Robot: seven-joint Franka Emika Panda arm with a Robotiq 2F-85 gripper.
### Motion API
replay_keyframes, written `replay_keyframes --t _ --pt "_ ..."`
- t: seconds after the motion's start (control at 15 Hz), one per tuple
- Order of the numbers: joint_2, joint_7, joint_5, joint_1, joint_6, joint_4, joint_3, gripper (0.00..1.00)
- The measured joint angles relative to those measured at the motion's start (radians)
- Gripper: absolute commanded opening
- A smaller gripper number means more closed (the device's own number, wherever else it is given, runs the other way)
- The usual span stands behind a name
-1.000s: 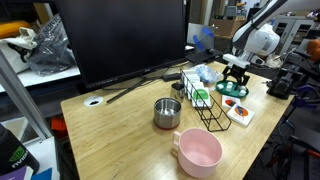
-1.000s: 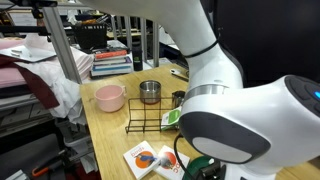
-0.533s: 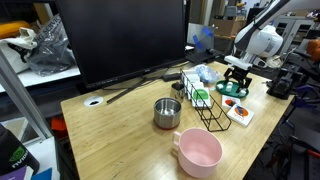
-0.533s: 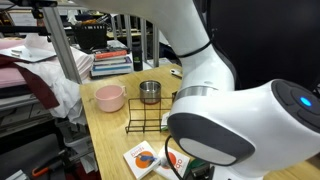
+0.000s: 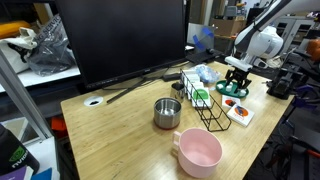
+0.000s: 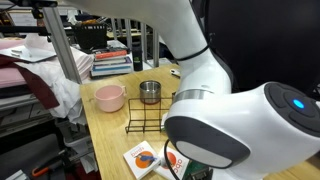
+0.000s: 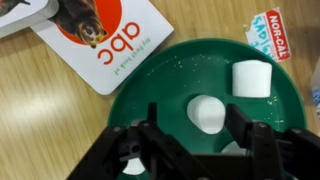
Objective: Take a marshmallow from the plate and put it in the silver bowl
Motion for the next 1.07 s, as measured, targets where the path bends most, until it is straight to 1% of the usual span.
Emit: replay_keyframes --t 0.33,0.53,0.8,0.93,1.07 --pt "0.002 0.000 0.000 0.000 0.003 -0.006 0.001 0.07" --pt "-0.002 -0.001 0.000 0.000 0.013 -0.008 0.001 0.08" --pt "-0.039 -0.033 0.001 0.000 0.068 -0.025 0.003 0.07" --pt "-0.089 -0.093 0.024 -0.001 0.118 -0.049 0.016 0.07" --pt "-0.143 -0.205 0.103 -0.009 0.162 -0.074 0.048 0.07"
